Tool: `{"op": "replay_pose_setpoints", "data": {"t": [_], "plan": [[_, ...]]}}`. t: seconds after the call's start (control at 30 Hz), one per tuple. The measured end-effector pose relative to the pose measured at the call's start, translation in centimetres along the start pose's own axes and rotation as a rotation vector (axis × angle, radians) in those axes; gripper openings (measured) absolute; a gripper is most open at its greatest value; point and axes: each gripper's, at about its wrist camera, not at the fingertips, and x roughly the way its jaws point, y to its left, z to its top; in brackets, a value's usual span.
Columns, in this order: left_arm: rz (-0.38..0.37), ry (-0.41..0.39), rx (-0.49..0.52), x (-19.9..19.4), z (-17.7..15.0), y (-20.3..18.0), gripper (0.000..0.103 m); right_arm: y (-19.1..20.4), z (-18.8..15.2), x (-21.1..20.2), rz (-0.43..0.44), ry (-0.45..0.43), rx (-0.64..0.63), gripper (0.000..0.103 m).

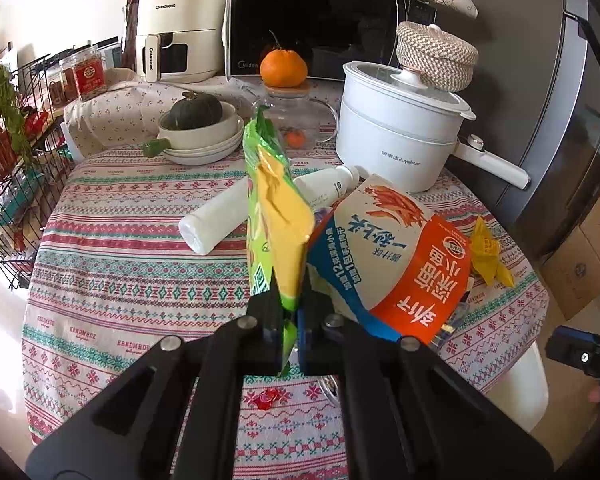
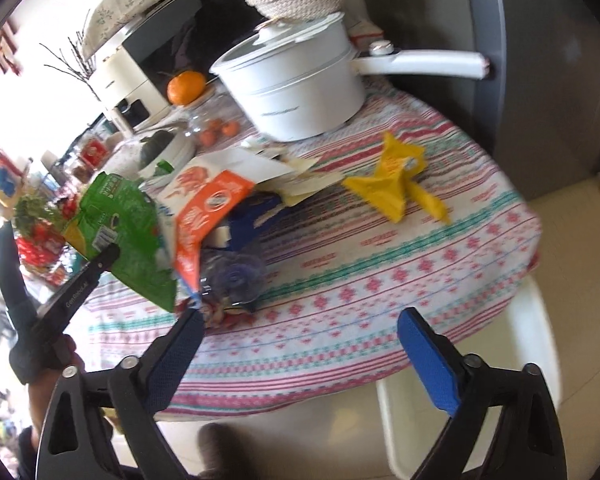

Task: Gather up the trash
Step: 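Grasp the green chip bag with the left tool while the right tool grasps the orange-white snack bag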

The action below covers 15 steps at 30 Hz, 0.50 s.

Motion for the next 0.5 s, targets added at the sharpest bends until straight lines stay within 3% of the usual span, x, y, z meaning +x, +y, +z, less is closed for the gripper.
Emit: {"op": "replay_pose_setpoints", "data": {"t": [0.07,0.17,0.3,0.5], "plan": [[-0.020,-0.009,-0.010,-0.9,-0.1,0.7,0.005,0.9,0.4,0.5,0.046,0.009,-0.002,0.074],[-0.045,-0.034,-0.035,-2.3,0.0,1.6,0.005,2.2,1.5,1.2,0.151,0.011,-0.001,0.063],[-0.081,-0.034,-0.063,-3.0,0.1,2.7,0.005,3.4,3.2,2.6,0.199,-0.005,-0.018,0.061],[-0.117,-0.003,-0.074,-2.7,0.0,3.2,0.005,2.3,6.4,6.9,0.245,0.026,0.107,0.061]]}}
